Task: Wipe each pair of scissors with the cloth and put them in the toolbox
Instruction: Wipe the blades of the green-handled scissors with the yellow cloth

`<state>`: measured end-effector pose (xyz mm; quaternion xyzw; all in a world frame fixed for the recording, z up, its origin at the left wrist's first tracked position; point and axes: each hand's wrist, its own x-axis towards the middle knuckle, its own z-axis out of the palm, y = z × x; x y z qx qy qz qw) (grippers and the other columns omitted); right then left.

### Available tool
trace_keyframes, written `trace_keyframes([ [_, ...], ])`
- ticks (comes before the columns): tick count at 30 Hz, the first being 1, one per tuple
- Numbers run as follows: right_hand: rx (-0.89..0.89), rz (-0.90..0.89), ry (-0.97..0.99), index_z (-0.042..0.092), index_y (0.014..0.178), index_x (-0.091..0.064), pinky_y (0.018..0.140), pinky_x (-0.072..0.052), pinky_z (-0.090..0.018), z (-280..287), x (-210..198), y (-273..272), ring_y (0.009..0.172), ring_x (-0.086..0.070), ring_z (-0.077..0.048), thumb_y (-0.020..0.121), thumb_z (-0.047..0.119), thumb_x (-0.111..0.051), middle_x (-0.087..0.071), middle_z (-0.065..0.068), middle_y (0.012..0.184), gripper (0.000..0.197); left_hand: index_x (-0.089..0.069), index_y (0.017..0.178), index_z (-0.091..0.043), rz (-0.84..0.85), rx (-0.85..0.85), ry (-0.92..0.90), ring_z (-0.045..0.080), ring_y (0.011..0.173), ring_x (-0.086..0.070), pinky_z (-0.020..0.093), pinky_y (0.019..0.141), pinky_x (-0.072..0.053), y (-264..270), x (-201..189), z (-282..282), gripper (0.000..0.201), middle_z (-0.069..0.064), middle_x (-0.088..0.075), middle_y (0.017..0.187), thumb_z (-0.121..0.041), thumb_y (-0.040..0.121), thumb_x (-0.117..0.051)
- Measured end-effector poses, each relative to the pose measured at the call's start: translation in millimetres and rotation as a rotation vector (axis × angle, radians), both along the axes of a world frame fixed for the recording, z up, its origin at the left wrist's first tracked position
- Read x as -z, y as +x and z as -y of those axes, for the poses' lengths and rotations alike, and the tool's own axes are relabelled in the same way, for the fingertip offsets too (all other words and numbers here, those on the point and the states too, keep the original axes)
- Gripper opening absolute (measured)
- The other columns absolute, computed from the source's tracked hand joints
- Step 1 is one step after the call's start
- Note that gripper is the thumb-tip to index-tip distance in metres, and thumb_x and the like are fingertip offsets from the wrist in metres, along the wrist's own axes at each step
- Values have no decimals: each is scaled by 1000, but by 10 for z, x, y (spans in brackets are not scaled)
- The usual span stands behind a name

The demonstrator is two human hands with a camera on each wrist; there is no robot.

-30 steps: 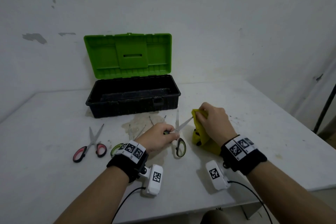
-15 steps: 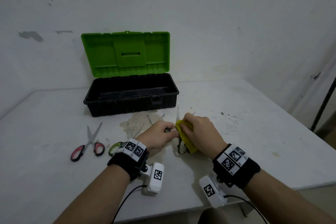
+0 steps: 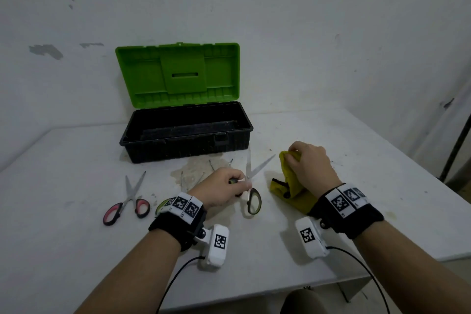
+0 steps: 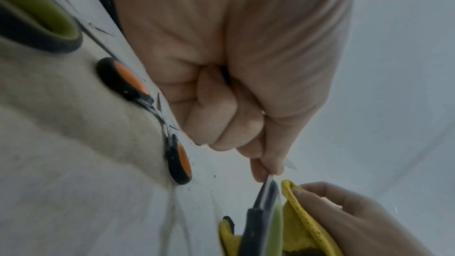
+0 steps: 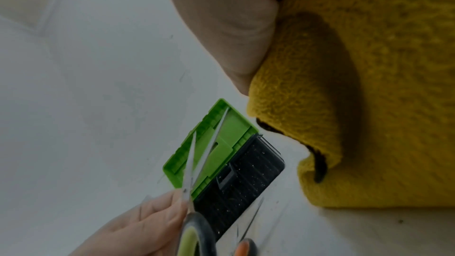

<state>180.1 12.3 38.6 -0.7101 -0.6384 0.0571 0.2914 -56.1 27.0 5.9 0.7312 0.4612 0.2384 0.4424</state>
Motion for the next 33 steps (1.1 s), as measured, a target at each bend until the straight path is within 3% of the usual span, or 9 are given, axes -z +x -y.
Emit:
trace_keyframes([
  [6, -16, -103, 29, 28, 96, -62, 62, -39, -29, 48, 43, 25, 81, -54, -22, 93, 39, -55, -61, -5, 87, 13, -58, 93, -16, 55, -91, -154, 8, 48, -45, 20, 44, -35, 52, -43, -19, 2, 9, -62, 79, -14, 93, -59],
  [11, -100, -110, 92, 29, 94, -62, 55, -41, -27, 159, -21, -50, 73, -57, -17, 92, 38, -58, -62, -1, 77, 10, -53, 93, -9, 260, -129, -286, 7, 42, -34, 19, 40, -26, 90, -41, 6, 8, 5, -46, 64, -5, 100, -51],
  [13, -168, -94, 88, 29, 94, -63, 54, -40, -22, 195, -29, -125, 69, -56, -11, 92, 38, -59, -62, 3, 76, 10, -55, 95, -7, 292, -128, -272, 8, 44, -39, 19, 41, -31, 95, -27, -4, 6, 5, -46, 63, -5, 100, -53],
  [18, -217, -41, 39, 29, 93, -63, 51, -35, -19, 168, 88, -241, 63, -55, -9, 91, 39, -60, -61, 3, 72, 11, -70, 100, -9, 320, -149, -167, 20, 66, -63, 33, 67, -59, 93, -20, 1, 8, 9, -64, 70, -9, 92, -69],
  [20, -204, -35, 36, 29, 92, -62, 51, -36, -20, 150, 115, -247, 63, -57, -12, 91, 39, -60, -62, 3, 73, 10, -71, 99, -7, 383, -191, -132, 25, 72, -69, 44, 78, -60, 93, -30, 4, 12, 13, -70, 76, -6, 87, -75],
  [22, -193, -40, 35, 29, 91, -62, 52, -37, -21, 142, 128, -246, 65, -57, -12, 91, 38, -59, -62, 3, 74, 10, -69, 96, -5, 429, -240, -94, 30, 74, -70, 43, 76, -60, 100, -36, -6, 17, 18, -73, 80, -5, 82, -79],
  [25, -188, -46, 33, 30, 92, -62, 57, -42, -24, 146, 129, -252, 70, -58, -14, 91, 38, -59, -64, 2, 78, 9, -71, 93, -4, 518, -305, -102, 25, 72, -68, 32, 70, -59, 114, -30, -9, 23, 17, -72, 81, -5, 75, -85],
  [29, -186, -71, 33, 30, 97, -62, 58, -40, -22, 150, 117, -270, 73, -57, -14, 92, 39, -58, -64, 1, 84, 10, -69, 99, 4, 724, -264, -250, 35, 97, -72, 43, 91, -58, 146, -25, 38, 16, 22, -73, 98, -6, 86, -74],
  [33, -194, -95, 46, 30, 101, -62, 58, -43, -21, 151, 104, -321, 72, -58, -11, 93, 42, -58, -65, 0, 86, 15, -65, 102, -8, 894, -288, -405, 38, 99, -73, 48, 86, -56, 186, -60, 82, 14, 18, -69, 103, -21, 96, -66],
])
